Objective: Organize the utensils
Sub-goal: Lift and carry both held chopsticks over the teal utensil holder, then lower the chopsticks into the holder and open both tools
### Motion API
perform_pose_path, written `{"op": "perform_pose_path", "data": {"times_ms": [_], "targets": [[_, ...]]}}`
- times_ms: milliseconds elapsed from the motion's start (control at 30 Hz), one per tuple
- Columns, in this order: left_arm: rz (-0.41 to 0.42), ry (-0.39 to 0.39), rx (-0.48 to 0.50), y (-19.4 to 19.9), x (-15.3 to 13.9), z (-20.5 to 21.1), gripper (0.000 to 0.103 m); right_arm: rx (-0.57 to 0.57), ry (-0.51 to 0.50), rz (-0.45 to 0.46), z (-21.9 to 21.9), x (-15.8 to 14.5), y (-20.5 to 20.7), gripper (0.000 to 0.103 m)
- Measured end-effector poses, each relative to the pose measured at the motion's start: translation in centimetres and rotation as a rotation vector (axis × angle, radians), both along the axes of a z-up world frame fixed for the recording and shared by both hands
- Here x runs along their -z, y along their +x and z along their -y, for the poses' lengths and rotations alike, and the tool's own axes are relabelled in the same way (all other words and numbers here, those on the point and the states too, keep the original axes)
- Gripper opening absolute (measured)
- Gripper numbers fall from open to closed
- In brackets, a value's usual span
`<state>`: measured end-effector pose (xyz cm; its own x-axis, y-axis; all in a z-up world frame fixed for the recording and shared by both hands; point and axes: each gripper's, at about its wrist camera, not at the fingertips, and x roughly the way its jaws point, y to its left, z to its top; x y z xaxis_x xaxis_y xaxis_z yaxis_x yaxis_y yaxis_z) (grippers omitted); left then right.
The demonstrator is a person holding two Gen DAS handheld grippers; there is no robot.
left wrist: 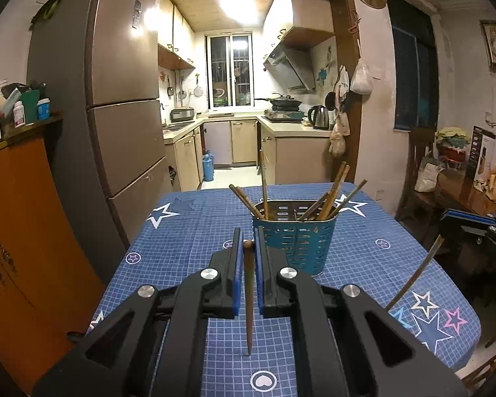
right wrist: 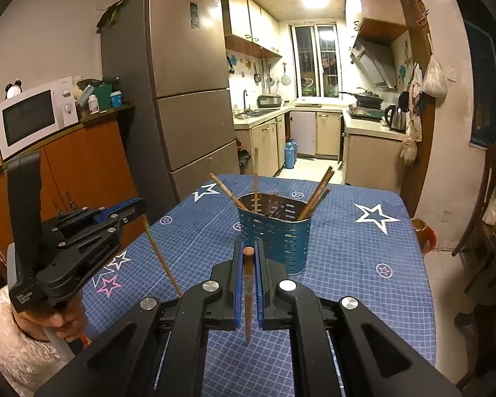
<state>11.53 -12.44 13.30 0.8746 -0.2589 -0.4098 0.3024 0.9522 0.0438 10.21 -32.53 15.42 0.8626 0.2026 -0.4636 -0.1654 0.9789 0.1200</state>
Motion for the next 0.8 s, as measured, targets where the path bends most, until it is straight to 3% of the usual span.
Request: {"op": "perform_pose_path", "data": {"times_ms": [333, 567, 800], "targets": [[0.037, 0.035, -0.039, 1.6, -1.1, 0.5, 0.005, -0.006, -0.025, 0.036, -1.0, -2.8, 2.8, 0.008], [0.085, 0.046, -0.042, 3.7, -4.2, 1.8, 0.005, 0.018, -0.038, 0.102, -0.8, -6.7, 5.0, 0.008], [0.109, -0.058, -0.016, 7.9, -9.8, 2.8, 0.005, 0.094, -0.037, 0.193, 0.5, -11.5, 7.7, 0.008]]}}
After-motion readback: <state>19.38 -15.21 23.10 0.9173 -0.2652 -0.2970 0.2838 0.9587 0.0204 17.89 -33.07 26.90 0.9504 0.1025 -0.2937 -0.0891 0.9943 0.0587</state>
